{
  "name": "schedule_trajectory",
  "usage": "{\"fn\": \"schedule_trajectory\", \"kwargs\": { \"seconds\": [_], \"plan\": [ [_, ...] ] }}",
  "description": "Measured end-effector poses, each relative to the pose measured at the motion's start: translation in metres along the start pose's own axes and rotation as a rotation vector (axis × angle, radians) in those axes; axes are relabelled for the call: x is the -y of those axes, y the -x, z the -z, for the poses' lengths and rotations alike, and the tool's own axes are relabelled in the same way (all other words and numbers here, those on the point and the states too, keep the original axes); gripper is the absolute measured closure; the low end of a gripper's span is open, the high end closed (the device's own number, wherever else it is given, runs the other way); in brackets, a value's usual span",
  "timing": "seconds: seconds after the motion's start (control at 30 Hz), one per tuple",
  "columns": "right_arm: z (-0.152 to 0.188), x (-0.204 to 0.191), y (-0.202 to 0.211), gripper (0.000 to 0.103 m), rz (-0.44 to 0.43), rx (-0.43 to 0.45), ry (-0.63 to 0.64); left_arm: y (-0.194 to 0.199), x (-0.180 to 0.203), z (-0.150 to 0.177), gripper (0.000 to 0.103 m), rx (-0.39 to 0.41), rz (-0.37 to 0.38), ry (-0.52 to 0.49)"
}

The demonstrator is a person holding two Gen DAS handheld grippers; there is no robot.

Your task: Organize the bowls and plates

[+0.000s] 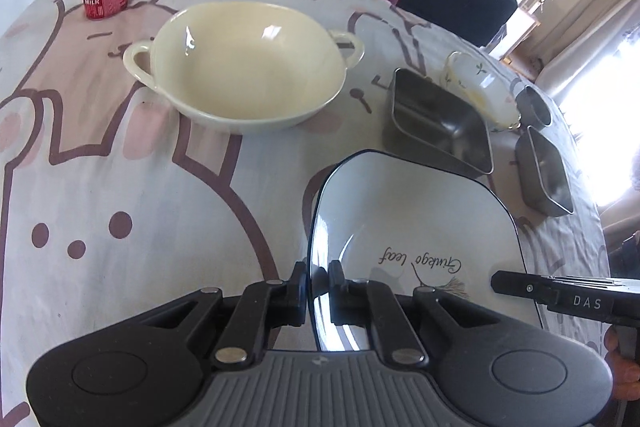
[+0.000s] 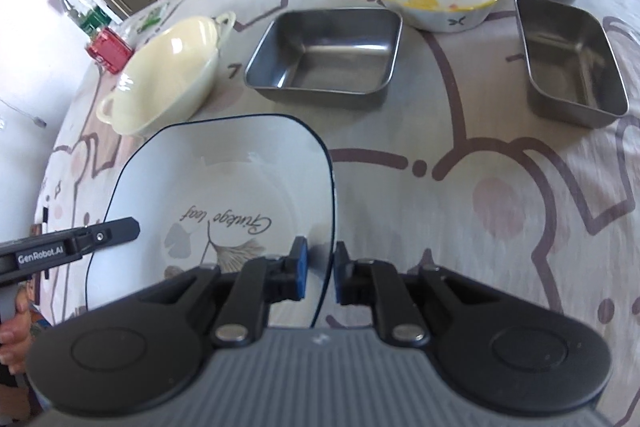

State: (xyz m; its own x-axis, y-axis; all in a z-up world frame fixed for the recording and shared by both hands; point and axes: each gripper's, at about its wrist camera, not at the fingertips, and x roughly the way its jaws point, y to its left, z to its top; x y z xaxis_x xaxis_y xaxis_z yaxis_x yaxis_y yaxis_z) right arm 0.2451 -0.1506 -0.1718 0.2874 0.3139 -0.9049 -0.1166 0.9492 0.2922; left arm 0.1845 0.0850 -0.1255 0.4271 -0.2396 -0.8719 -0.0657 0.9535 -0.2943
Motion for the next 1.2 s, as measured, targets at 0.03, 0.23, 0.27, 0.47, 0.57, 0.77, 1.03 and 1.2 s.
{"fn": "schedule_trajectory", "kwargs": {
  "seconds": [0.03,0.23,0.27,0.47,0.57,0.77,1.03,1.2],
  "plan": [
    [-0.002,0.003,-0.002,0.087,0.002,-0.005,-0.001,-0.002,0.0,-0.001,0.092,-0.004,-0.003,0.0],
    [-0.008,0.002,-0.013,0.086,0.022,-0.031,-0.009,-0.013,0.003,-0.011,0.092,-0.029,-0.02,-0.002],
    [-0.008,0.0,-0.013,0.086,0.026,-0.035,-0.014,-0.015,0.004,-0.013,0.092,-0.033,-0.023,-0.003],
    [-0.012,-0.001,-0.014,0.085,0.05,-0.051,-0.009,-0.024,0.005,-0.019,0.091,-0.05,-0.034,-0.01],
    [-0.013,-0.003,-0.017,0.085,0.055,-0.059,-0.008,-0.028,0.005,-0.021,0.091,-0.063,-0.039,-0.012],
    [-0.014,-0.01,-0.022,0.084,0.077,-0.075,0.004,-0.034,0.007,-0.022,0.09,-0.078,-0.054,-0.016],
    [-0.014,-0.017,-0.027,0.083,0.1,-0.081,0.011,-0.042,0.01,-0.026,0.088,-0.096,-0.074,-0.024],
    [-0.015,-0.023,-0.029,0.083,0.117,-0.079,0.024,-0.046,0.013,-0.025,0.088,-0.105,-0.098,-0.047]
  ]
}}
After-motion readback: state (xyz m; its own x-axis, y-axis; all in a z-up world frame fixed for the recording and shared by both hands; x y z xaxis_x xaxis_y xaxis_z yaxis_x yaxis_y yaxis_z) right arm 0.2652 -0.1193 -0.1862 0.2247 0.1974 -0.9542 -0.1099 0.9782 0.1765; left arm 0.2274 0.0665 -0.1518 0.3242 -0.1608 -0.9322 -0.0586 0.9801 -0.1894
